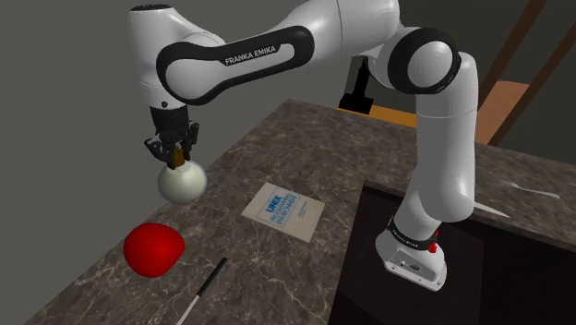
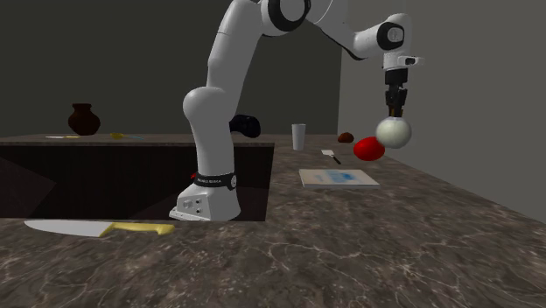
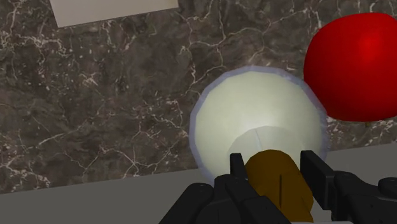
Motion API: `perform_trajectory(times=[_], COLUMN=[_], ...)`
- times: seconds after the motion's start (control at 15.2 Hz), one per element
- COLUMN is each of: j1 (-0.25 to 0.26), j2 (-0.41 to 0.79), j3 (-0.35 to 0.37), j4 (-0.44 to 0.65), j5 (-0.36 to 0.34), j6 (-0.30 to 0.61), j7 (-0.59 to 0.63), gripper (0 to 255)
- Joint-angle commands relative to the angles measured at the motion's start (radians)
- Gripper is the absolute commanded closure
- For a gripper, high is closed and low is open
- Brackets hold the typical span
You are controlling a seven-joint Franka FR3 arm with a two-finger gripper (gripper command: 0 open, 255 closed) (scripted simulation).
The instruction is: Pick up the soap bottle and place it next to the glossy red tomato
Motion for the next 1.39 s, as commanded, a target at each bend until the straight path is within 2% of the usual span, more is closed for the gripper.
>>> perform_trajectory(times=[0.0,0.79,1.32], j1=[0.0,0.001,0.001], j2=[0.005,0.046,0.046], j3=[-0.001,-0.013,-0.013], j4=[-0.024,-0.134,-0.134], j5=[-0.003,-0.027,-0.027], j6=[0.029,0.177,0.177], j7=[0.004,0.02,0.02], gripper=[255,255,255])
